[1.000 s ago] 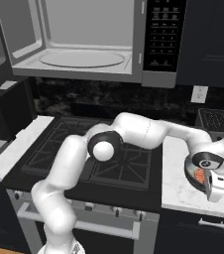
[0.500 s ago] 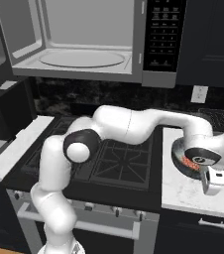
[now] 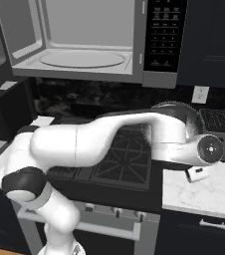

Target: Open the microwave, place the bowl with waffle inside the microwave, then close the microwave door and turn it on.

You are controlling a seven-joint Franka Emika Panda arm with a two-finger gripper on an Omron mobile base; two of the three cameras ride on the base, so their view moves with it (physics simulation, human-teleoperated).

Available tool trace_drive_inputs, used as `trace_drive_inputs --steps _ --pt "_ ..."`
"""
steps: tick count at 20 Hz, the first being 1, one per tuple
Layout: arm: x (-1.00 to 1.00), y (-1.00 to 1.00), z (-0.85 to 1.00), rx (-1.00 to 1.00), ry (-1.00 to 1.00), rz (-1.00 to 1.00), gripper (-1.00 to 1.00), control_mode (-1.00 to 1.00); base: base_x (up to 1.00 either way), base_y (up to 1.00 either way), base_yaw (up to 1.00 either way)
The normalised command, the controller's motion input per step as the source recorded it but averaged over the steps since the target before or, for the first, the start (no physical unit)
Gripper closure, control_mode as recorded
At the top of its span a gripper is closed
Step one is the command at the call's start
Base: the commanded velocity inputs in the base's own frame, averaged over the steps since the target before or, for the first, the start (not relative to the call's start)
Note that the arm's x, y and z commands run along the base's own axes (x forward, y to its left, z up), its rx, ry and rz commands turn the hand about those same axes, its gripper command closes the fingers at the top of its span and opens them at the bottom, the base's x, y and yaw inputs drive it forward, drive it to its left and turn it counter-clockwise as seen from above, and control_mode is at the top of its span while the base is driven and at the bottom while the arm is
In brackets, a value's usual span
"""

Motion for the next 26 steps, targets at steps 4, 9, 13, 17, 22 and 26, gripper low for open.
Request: trace_drive_inputs --steps 4,9,13,17,22,26 --pt "0.0 1.0 1.0 -0.18 -0.32 0.2 1.0 -1.0 0.0 0.0 0.0" --pt "0.06 1.0 1.0 -0.11 -0.05 0.21 1.0 -1.0 0.0 0.0 0.0" --pt "0.28 1.0 1.0 -0.07 0.0 0.15 1.0 -1.0 0.0 0.0 0.0" --pt "0.44 1.0 1.0 -0.01 0.0 0.1 1.0 -1.0 0.0 0.0 0.0" --pt "0.58 1.0 0.91 0.0 0.07 0.08 1.0 -1.0 0.0 0.0 0.0" --pt "0.73 0.92 0.41 0.03 0.03 -0.11 1.0 -1.0 0.0 0.0 0.0"
